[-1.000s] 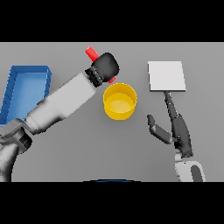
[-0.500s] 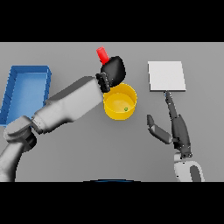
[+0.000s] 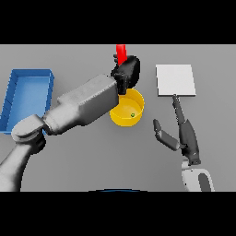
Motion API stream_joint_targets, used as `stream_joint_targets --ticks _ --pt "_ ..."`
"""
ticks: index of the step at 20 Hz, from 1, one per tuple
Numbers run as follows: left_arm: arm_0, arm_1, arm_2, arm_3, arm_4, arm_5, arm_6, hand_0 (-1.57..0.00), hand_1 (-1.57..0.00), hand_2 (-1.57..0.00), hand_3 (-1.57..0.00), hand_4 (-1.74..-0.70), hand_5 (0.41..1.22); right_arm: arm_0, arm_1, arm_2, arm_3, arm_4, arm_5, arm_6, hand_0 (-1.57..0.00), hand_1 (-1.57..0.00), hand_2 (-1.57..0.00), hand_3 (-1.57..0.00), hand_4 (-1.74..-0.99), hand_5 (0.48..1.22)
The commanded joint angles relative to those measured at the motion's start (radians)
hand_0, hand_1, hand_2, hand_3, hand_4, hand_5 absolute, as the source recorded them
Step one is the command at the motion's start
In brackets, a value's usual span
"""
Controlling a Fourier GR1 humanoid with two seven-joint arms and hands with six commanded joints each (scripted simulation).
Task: Pick up the red beaker and tilt it to pour out 1 green nut into yellow bowl. Pick up the yellow bowl and place it on the metallic measuring scale.
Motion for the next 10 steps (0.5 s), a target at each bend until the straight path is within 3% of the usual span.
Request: stream_joint_targets --ticks 1,6,8,10 --pt "-0.014 0.000 0.008 0.016 0.002 0.039 -0.009 -1.57 -1.57 -1.57 -1.57 -1.73 1.221 -0.007 -0.005 -0.003 -0.001 0.000 0.001 0.007 0.00 0.00 0.00 0.00 -1.027 0.686" --pt "-0.154 0.042 0.125 0.115 0.066 0.079 -0.045 -1.57 -1.57 -1.57 -1.57 -1.73 1.221 -0.008 0.001 0.002 0.006 0.027 -0.023 0.007 0.00 0.00 0.00 0.00 -1.023 0.682" --pt "-0.185 0.071 0.190 0.150 0.108 0.078 -0.022 -1.57 -1.57 -1.57 -1.02 -1.73 1.221 0.007 -0.007 0.004 -0.012 0.024 -0.016 -0.006 0.00 0.00 0.00 0.00 -1.028 0.680" --pt "-0.216 0.112 0.274 0.203 0.169 0.114 -0.038 -1.57 -1.57 -1.57 -1.22 -1.73 1.221 -0.007 -0.003 -0.005 -0.003 0.008 -0.010 0.030 0.00 0.00 0.00 0.00 -1.009 0.676"
